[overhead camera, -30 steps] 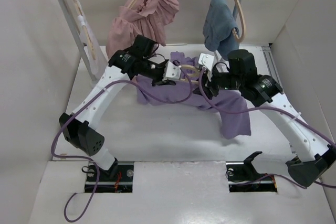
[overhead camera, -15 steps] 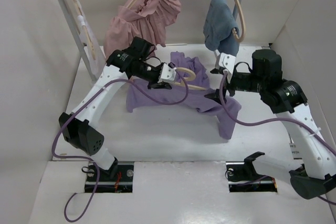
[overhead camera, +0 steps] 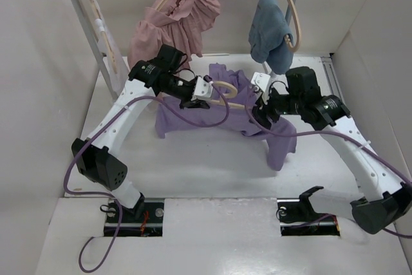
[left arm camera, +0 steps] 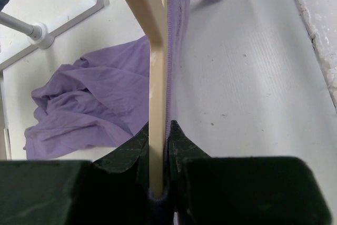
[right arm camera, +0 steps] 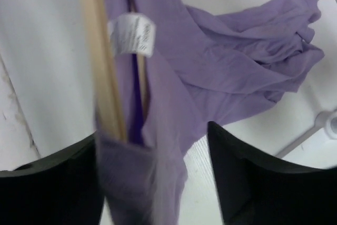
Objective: Place the t-shirt on the hanger
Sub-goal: Hang the hanger with tshirt onto the clothesline
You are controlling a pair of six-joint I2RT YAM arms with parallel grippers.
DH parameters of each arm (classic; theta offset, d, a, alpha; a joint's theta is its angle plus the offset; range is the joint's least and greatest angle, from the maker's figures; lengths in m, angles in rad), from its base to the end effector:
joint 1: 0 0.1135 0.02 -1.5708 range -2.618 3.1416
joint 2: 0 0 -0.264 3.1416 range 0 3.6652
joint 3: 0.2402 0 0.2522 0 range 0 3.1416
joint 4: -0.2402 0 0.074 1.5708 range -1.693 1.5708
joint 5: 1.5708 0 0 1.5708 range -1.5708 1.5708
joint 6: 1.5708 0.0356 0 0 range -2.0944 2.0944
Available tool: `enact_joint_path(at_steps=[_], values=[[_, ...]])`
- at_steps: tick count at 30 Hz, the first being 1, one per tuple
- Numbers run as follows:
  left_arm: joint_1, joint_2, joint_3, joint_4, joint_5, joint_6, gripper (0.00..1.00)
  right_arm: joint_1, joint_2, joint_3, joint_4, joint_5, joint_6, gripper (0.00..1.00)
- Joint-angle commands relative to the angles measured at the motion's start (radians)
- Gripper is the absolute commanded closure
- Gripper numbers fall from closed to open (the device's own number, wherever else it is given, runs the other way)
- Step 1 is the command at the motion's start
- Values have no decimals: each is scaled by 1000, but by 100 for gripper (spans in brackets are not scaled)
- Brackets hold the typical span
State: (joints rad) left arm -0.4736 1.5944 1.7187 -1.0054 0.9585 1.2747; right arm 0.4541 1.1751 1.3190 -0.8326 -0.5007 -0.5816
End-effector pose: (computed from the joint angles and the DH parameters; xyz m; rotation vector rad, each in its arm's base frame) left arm 0.2732 -0.1728 0.3945 1.8348 1.0314 -0.7003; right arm 0.2022 0.1177 0.3847 -1.3131 1.7711 0.4928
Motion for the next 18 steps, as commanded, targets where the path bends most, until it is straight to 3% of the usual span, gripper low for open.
enact_joint_path(at_steps=[1, 2, 4, 9, 10, 14, 18], values=[[4, -34, 19, -24, 89, 23, 100, 12, 6, 6, 183, -16, 63, 30], [4, -34, 19, -24, 89, 23, 100, 12, 20, 6, 193, -31, 63, 66], [4, -34, 19, -13, 89, 11, 100, 12, 29, 6, 204, -55, 74, 100], [4, -54, -11, 117, 54, -132, 97, 12, -35, -84, 280, -128, 74, 100], [4, -54, -11, 135, 45, -150, 80, 12, -61, -93, 294, -128, 83, 100], [4, -54, -21, 145, 34, -150, 46, -15, -84, -113, 328, -174, 115, 100], [4, -54, -30, 154, 34, -150, 28, -46, -103, -126, 349, -211, 143, 100]])
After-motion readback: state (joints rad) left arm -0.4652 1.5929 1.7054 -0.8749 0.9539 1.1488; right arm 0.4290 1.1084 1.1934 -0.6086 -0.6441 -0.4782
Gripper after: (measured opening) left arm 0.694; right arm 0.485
